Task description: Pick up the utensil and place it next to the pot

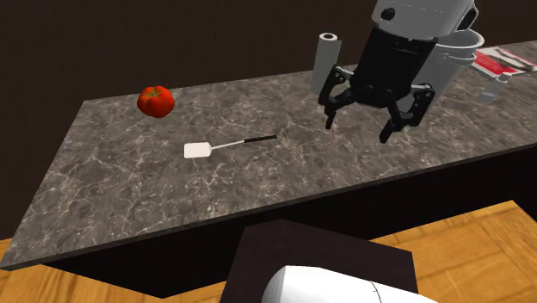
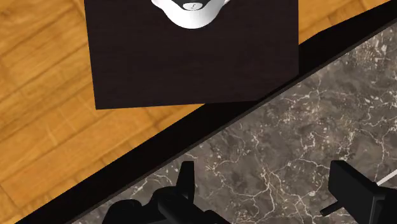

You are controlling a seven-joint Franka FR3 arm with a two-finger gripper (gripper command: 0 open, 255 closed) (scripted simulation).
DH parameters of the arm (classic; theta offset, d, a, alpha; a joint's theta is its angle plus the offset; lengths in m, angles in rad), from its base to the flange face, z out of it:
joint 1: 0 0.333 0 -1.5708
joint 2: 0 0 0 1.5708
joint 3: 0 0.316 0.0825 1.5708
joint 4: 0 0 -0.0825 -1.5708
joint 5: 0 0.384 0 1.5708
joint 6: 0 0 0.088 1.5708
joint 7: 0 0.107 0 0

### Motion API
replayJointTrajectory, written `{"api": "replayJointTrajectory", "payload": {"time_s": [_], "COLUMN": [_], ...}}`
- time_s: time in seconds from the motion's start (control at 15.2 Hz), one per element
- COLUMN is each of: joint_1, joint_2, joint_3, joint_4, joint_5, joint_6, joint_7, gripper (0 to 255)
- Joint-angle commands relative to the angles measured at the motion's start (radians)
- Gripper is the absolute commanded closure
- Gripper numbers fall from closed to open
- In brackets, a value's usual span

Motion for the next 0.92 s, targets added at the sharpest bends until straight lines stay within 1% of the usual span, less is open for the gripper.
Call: {"api": "replayJointTrajectory", "payload": {"time_s": [0.0, 0.26, 0.46, 0.66, 0.86], "joint_1": [0.0, -0.005, -0.007, -0.013, -0.028], "joint_2": [0.0, -0.047, -0.054, -0.035, 0.01], "joint_3": [0.0, 0.122, 0.222, 0.328, 0.437], "joint_4": [0.0, -0.079, -0.116, -0.134, -0.132], "joint_5": [0.0, 0.092, 0.162, 0.23, 0.287], "joint_6": [0.0, 0.068, 0.129, 0.198, 0.274], "joint_7": [0.0, 0.204, 0.357, 0.508, 0.659], "gripper": [0, 0, 0, 0, 0]}}
